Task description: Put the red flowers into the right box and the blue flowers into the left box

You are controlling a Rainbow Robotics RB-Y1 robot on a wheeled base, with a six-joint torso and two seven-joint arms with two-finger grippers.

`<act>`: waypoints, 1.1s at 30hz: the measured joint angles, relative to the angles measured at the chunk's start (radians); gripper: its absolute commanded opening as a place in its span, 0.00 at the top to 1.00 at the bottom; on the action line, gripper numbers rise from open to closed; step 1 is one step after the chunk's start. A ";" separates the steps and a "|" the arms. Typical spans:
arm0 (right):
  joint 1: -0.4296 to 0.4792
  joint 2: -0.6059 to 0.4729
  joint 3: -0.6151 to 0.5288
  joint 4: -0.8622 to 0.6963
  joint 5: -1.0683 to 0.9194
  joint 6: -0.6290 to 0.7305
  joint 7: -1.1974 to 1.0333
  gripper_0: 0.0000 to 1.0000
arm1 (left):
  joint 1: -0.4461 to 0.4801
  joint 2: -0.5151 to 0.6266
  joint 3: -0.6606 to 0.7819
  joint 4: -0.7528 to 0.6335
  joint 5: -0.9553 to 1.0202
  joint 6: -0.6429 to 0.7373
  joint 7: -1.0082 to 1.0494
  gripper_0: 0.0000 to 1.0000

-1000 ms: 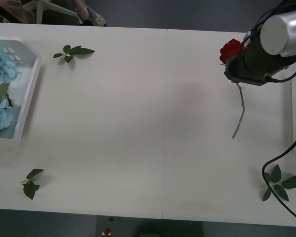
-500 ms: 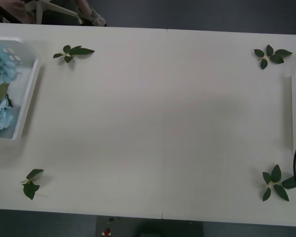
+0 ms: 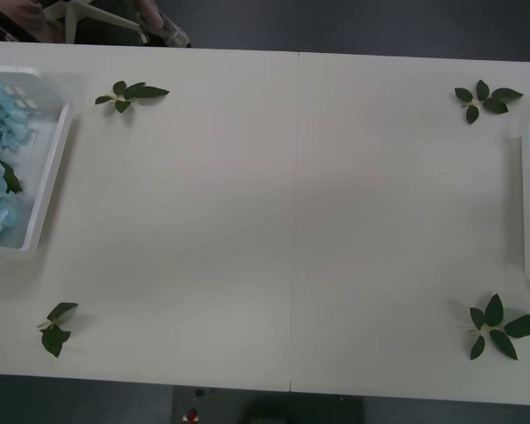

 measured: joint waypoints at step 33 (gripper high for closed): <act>0.007 0.000 0.217 0.429 -0.083 -0.605 0.076 0.00 | 0.301 0.008 -0.069 -0.709 0.293 -0.075 0.321 0.00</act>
